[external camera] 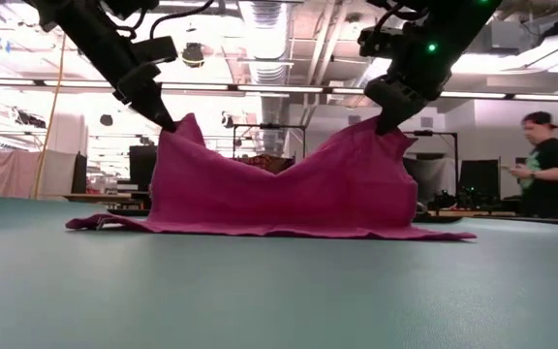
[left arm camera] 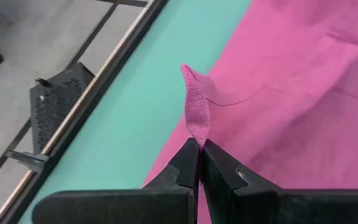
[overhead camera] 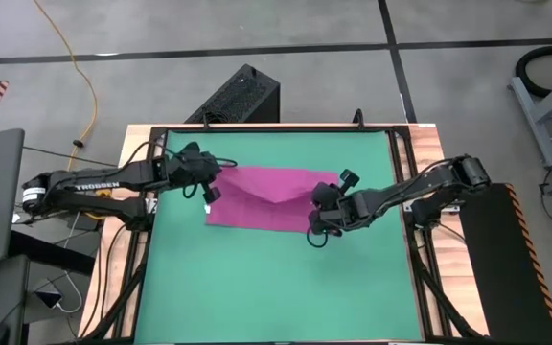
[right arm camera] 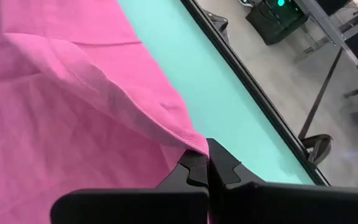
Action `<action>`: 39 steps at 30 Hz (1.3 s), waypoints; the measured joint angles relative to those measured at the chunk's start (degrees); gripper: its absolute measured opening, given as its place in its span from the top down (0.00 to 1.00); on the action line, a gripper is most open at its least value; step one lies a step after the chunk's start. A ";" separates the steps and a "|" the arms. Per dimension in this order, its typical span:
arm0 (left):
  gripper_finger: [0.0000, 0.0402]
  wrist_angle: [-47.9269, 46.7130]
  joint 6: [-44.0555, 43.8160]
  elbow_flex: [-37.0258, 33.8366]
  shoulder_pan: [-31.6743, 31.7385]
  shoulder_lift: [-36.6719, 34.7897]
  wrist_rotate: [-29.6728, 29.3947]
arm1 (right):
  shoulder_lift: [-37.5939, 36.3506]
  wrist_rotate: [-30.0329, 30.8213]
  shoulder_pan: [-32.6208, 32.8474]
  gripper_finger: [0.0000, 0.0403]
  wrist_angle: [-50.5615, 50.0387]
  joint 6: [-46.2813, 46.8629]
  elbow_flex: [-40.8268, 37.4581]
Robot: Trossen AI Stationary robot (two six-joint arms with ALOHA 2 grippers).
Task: Roll towel
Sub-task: Fold the pink towel
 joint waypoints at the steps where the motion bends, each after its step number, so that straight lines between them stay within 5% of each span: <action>1: 1.00 -0.26 -0.15 0.00 -0.60 0.22 0.00 | 0.00 -0.01 0.14 0.99 -0.66 0.63 0.00; 27: 0.99 -4.70 -2.50 0.00 -7.30 3.36 0.21 | 0.00 -12.80 0.86 0.93 -1.99 1.99 0.00; 39: 0.71 -10.31 2.40 0.00 -7.43 3.36 13.56 | 0.00 -19.68 0.88 0.85 -1.98 -2.38 0.00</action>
